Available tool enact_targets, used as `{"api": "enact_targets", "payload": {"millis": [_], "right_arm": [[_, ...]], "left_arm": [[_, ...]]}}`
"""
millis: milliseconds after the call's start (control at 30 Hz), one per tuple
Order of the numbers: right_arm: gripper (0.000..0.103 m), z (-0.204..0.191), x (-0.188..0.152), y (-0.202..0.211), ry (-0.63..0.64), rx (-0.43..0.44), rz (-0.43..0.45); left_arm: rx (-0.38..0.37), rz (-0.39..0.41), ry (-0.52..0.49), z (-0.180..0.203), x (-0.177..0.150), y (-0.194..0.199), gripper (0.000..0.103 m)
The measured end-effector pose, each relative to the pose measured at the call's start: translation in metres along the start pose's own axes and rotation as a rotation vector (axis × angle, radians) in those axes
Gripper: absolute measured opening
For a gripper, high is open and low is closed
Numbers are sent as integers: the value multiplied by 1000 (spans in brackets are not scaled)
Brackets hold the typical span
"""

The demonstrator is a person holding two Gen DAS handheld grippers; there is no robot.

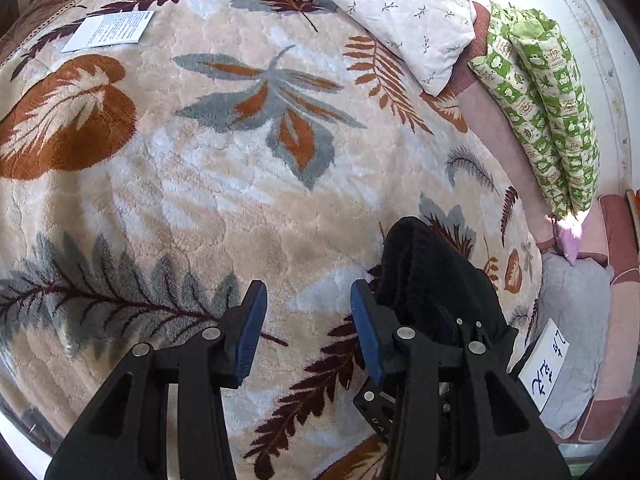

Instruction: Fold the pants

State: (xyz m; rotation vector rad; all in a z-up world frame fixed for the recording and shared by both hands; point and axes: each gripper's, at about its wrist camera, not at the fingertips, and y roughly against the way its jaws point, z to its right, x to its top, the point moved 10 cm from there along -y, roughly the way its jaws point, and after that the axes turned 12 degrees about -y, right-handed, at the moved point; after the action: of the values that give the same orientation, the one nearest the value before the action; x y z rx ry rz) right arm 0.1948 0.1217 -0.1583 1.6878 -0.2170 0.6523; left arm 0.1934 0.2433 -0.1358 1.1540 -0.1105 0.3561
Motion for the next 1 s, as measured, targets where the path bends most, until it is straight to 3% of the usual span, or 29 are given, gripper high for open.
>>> {"api": "enact_targets", "payload": {"millis": [67, 233, 567, 633, 900, 967, 1000], "right_arm": [[69, -2, 5, -4, 70, -25, 34], [38, 5, 10, 4, 68, 22, 55], [34, 12, 7, 20, 1, 109, 89], [34, 12, 7, 19, -8, 117, 86], [34, 15, 7, 18, -38, 148, 92], [34, 15, 6, 19, -40, 151, 97], [34, 16, 6, 19, -43, 153, 97]], "left_arm": [[-18, -5, 6, 2, 2, -4, 42], [-70, -32, -6, 23, 7, -20, 42], [-248, -78, 77, 68, 28, -60, 46], [-265, -95, 83, 72, 27, -66, 54], [-259, -109, 49, 87, 25, -77, 68], [-265, -117, 59, 87, 26, -79, 62], [-281, -119, 49, 89, 26, -79, 39]]}}
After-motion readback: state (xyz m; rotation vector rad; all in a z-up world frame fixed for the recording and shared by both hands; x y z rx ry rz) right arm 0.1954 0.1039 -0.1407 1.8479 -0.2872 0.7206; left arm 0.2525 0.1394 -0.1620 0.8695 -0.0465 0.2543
